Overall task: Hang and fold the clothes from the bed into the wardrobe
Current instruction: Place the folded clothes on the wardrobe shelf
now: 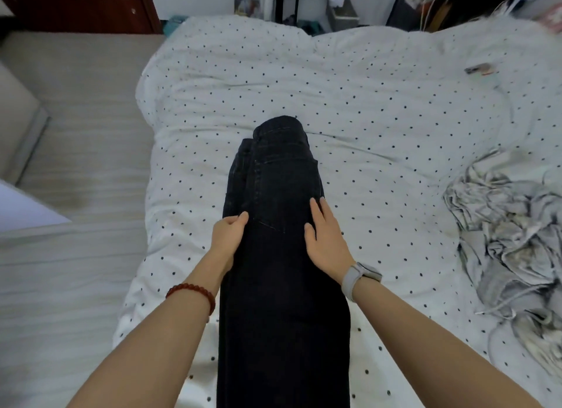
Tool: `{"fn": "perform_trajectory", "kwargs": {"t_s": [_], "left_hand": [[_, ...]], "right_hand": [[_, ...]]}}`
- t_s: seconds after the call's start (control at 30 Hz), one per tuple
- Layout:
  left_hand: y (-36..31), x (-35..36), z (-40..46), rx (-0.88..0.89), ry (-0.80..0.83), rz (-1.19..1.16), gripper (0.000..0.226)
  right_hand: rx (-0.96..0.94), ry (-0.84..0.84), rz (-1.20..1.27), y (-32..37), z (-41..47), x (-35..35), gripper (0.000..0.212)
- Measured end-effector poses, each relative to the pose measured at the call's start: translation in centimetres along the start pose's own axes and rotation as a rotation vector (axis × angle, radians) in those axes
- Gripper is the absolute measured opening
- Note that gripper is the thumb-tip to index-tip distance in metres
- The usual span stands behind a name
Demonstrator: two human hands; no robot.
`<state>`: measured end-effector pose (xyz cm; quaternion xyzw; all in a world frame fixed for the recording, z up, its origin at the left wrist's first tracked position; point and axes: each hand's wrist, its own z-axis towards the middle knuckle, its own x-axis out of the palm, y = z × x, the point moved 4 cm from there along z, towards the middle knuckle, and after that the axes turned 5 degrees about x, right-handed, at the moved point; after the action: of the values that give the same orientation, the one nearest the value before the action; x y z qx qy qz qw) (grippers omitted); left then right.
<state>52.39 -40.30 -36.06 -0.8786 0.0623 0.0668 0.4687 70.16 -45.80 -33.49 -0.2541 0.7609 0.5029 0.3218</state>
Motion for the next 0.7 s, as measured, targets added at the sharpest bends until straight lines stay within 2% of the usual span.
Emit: {"fn": "perform_trajectory", "kwargs": {"t_s": [0.07,0.23,0.33,0.43,0.53,0.57,0.63,0.7], "left_hand": [[-2.0,0.2,2.1,0.069,-0.015,0.004,0.025],[-3.7,-1.6,5.5,0.268,-0.187,0.159,0.019],[-2.1,-3.0,6.7,0.226,-0.309,0.243,0.014],[-1.1,-2.7,8.6,0.133,-0.184,0.271,0.014],[-2.4,-1.8,10.1,0.082,-0.007,0.152,0.025],[-3.1,-1.4,10.4,0.058,0.03,0.101,0.028],[-4.5,-0.6,11.4,0.049,0.05,0.065,0.026],[-5.8,0.3,12.2,0.114,0.024,0.18,0.03]], "right_hand": [[-0.016,-0.013,-0.09,0.9,2.1,0.2,0.054],[-0.085,-0.068,-0.331,3.2,5.6,0.1,0.054],[-0.218,-0.064,-0.443,4.6,6.4,1.4,0.056],[-0.24,-0.042,-0.545,4.4,7.1,2.7,0.075],[-0.202,0.061,-0.607,3.4,8.2,3.0,0.085],[-0.205,0.095,-0.607,3.4,8.4,2.9,0.082],[-0.191,0.139,-0.57,3.7,9.0,2.6,0.062],[-0.175,0.109,-0.534,3.7,9.9,2.1,0.055]]}}
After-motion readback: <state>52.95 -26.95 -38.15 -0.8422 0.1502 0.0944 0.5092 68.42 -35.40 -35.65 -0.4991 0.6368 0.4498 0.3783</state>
